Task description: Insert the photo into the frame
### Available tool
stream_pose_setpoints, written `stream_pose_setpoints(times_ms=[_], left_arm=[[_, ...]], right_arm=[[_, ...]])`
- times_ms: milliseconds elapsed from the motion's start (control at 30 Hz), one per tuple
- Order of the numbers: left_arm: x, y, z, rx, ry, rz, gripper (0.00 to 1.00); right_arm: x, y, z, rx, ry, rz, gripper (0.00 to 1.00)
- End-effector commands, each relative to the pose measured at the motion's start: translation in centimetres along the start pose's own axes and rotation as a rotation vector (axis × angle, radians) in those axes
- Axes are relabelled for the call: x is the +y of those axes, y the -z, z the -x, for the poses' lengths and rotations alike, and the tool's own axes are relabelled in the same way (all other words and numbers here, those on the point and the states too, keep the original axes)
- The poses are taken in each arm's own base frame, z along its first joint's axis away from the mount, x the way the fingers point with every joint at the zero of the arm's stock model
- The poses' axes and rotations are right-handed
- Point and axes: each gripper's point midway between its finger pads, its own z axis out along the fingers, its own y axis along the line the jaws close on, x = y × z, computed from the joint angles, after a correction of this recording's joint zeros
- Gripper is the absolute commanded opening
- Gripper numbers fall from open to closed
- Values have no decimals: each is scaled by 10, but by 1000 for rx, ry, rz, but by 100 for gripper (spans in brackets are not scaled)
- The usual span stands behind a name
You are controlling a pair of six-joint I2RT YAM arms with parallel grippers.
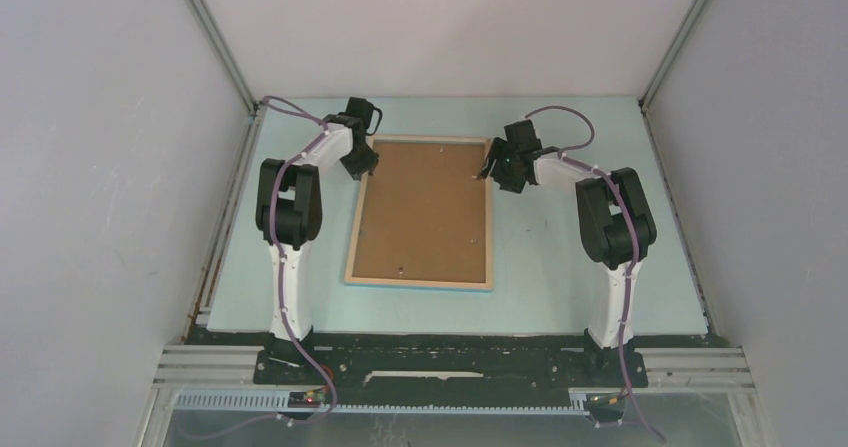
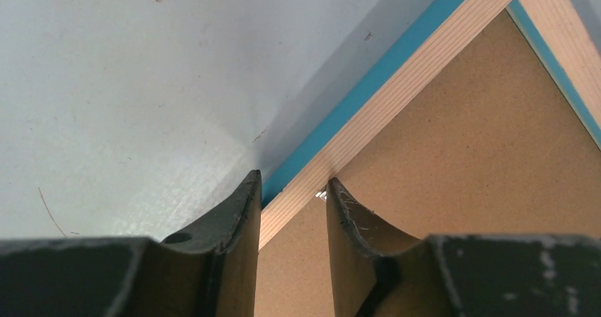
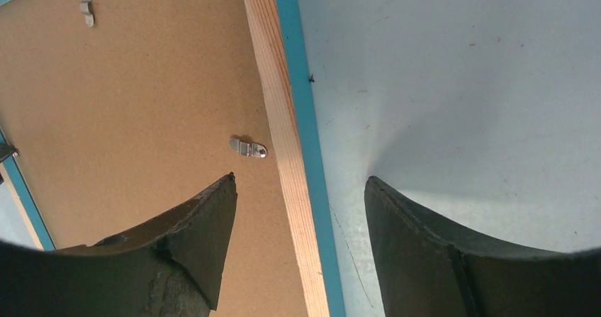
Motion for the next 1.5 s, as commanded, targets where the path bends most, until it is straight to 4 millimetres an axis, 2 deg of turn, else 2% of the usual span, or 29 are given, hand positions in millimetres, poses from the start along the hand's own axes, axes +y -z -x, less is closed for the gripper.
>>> stream_pose_setpoints(times_ms=[0, 100, 167, 267, 333, 400, 500, 567, 700, 833, 933, 1067, 1300, 1467], left_arm=[[-4, 12, 7, -1, 21, -4, 33], [-8, 22, 19, -16, -28, -25, 37], [-12, 35, 33, -39, -68, -59, 43], [-10, 63, 52, -67, -126, -99, 58], [-6, 83, 59, -82, -156, -127, 75], [2, 104, 58, -84, -194, -139, 84], [27, 126, 40, -59, -208, -130, 92], [55, 122, 5, -4, -198, -127, 94], [94, 120, -43, 16, -126, -177, 96], [103, 116, -61, 12, -81, -227, 93], [102, 107, -76, 26, -88, -220, 93], [117, 87, -95, 95, -46, -112, 99], [132, 71, -120, 146, 66, -15, 83], [126, 68, -120, 151, 86, -11, 75]], right_arm=[[13, -1, 4, -11, 33, 22, 74], [14, 0, 6, -11, 39, 32, 75], [18, 1, 8, -10, 44, 58, 76], [18, 3, 6, 4, 63, 69, 78], [14, 5, 7, 6, 60, 58, 79], [16, 5, 5, 15, 73, 74, 79], [11, 6, 0, 31, 80, 57, 80], [12, 8, 2, 21, 84, 55, 79], [12, 9, 4, 2, 103, 36, 77], [11, 9, -7, 27, 125, 28, 65], [7, 11, -19, 45, 171, -17, 63], [15, 13, -23, 50, 189, 14, 61], [10, 15, -24, 61, 189, -1, 57], [14, 14, -26, 71, 181, 20, 55]])
